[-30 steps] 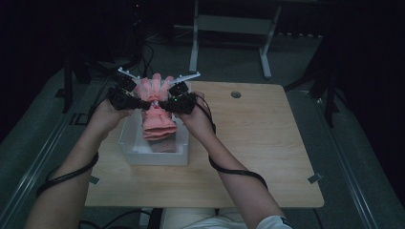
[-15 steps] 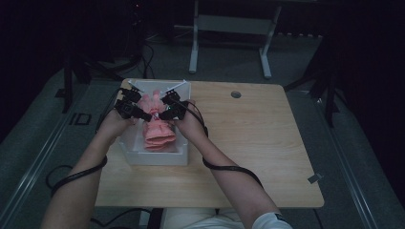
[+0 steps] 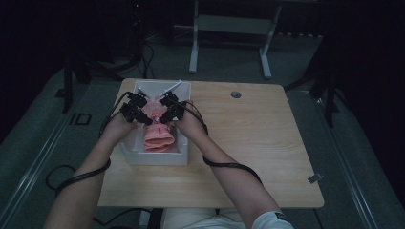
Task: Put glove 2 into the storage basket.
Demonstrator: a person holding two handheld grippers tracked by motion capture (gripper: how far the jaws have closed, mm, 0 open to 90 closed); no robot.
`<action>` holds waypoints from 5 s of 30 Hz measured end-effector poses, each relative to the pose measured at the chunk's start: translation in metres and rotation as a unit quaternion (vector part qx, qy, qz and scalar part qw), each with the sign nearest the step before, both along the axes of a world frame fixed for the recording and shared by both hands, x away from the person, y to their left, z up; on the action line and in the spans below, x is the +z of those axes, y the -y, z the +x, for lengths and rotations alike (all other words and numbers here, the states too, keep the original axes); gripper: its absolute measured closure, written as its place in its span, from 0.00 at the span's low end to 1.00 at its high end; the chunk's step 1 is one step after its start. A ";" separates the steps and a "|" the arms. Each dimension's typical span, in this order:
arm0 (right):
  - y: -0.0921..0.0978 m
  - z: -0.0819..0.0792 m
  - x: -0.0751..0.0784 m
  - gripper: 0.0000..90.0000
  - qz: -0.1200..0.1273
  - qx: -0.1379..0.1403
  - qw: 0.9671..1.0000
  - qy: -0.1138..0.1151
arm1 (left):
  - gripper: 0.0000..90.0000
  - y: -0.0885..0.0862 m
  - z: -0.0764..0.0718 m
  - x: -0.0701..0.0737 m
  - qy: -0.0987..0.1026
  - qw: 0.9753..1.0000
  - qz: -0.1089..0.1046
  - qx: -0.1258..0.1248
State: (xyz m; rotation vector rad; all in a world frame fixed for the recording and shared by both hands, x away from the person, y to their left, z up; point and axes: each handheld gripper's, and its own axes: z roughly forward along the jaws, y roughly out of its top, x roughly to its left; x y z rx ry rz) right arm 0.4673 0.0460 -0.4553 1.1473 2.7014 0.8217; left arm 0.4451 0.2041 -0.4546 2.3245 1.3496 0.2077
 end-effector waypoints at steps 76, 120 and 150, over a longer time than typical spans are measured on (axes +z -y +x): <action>0.216 -0.047 0.045 0.22 0.131 -0.001 0.982 0.134 | 0.02 0.144 -0.093 0.051 0.183 0.954 -0.163 -0.171; 0.278 -0.105 -0.083 0.18 0.079 -0.001 0.990 0.117 | 0.02 0.239 -0.145 -0.076 0.141 0.931 -0.130 -0.309; 0.300 -0.119 -0.114 0.16 0.057 -0.017 0.985 0.164 | 0.02 0.221 -0.157 -0.113 0.180 0.931 -0.131 -0.288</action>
